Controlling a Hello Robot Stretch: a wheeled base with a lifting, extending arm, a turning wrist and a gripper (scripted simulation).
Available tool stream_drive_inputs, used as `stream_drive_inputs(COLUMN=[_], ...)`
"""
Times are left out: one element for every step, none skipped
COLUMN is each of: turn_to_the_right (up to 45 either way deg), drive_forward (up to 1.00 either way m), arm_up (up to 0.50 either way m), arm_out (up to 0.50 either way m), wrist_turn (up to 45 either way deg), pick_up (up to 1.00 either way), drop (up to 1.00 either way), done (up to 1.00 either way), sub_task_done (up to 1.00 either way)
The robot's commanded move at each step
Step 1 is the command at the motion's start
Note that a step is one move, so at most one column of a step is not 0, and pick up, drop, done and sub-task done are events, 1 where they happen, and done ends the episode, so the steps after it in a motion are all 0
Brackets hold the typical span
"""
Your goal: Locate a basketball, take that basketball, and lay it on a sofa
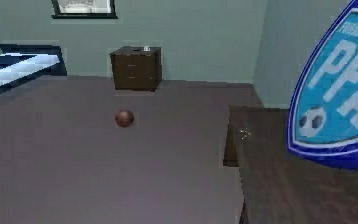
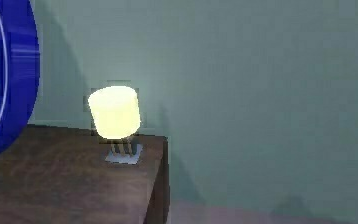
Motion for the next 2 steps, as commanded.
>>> stream_drive_inputs(turn_to_the_right=[0.0,3.0], drive_forward=[1.0,0.0], arm_up=[0.0,0.0], arm_out=[0.0,0.0], wrist_turn=[0.0,0.0], pick_up=[0.0,0.0], drop=[0.0,0.0], done=[0.0,0.0], sub_task_done=[0.0,0.0])
